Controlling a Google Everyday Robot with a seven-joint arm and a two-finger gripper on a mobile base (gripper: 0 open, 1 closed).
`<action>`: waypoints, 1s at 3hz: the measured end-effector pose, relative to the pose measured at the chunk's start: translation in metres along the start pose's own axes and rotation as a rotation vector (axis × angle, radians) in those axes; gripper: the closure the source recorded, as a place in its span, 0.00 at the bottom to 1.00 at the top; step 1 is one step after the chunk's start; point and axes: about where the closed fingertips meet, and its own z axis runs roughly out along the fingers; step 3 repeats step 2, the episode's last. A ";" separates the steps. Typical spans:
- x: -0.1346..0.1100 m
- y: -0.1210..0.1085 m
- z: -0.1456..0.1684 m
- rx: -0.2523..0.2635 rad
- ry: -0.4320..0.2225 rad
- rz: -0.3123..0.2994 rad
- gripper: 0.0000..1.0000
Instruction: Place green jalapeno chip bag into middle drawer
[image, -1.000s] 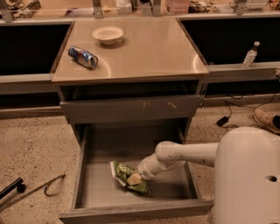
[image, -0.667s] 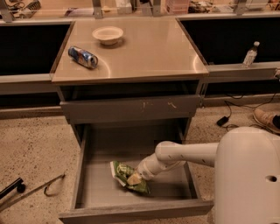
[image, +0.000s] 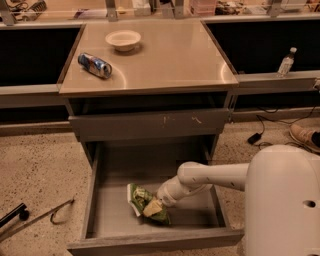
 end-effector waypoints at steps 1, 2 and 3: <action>0.000 0.000 0.000 0.000 0.000 0.000 0.00; 0.000 0.000 0.000 0.000 0.000 0.000 0.00; 0.000 0.000 0.000 0.000 0.000 0.000 0.00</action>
Offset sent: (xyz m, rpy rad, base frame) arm 0.0000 0.0000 0.0000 0.0000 0.0000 0.0000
